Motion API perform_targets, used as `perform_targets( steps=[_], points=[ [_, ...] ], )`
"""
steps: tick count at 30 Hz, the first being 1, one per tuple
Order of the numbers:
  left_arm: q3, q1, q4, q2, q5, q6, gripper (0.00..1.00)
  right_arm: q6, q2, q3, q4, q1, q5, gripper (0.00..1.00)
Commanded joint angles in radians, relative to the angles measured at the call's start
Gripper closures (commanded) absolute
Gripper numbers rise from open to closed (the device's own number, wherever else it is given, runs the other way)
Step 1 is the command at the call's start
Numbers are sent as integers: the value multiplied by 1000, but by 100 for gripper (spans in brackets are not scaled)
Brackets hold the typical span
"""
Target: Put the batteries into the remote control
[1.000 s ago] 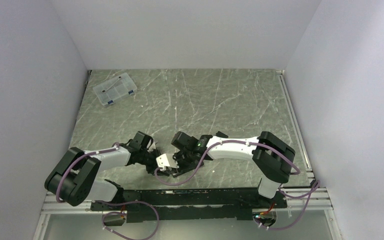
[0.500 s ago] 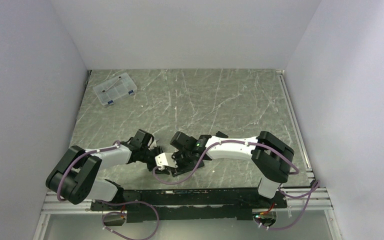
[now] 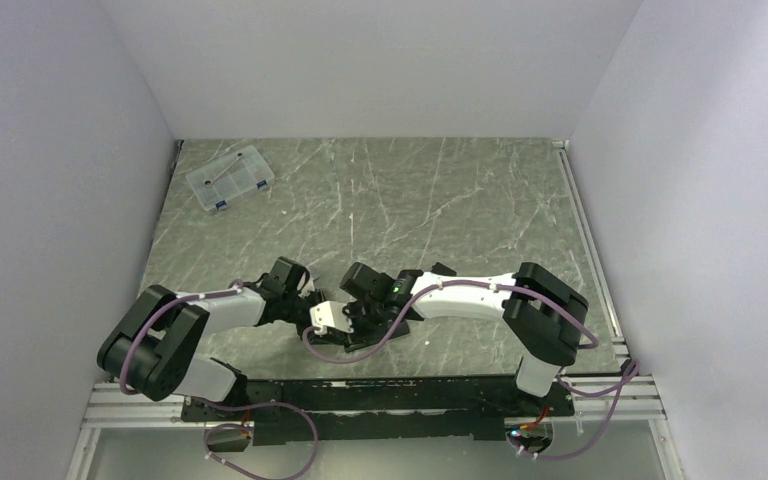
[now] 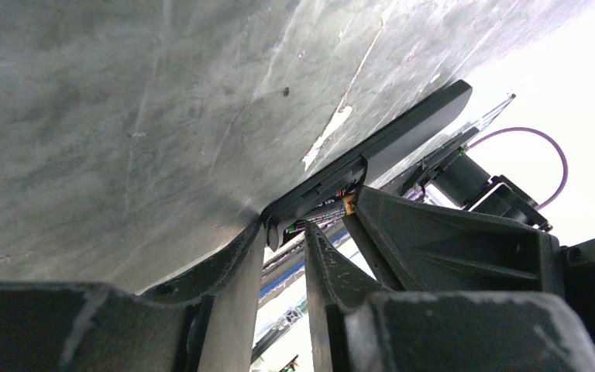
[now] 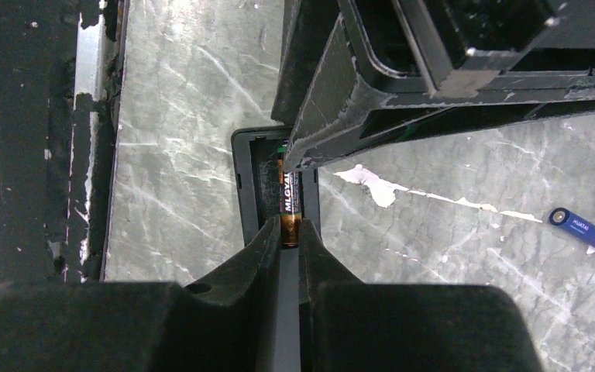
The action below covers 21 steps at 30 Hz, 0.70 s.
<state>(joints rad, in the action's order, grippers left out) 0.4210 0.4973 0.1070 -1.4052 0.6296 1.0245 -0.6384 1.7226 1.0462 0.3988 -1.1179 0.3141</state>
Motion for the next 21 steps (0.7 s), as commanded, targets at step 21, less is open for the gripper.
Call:
perform_targets(
  steps=[21],
  points=[
    [-33,18,-99,-50,-1,28,72,151,18,-18,-145,-16,-33,100]
  ],
)
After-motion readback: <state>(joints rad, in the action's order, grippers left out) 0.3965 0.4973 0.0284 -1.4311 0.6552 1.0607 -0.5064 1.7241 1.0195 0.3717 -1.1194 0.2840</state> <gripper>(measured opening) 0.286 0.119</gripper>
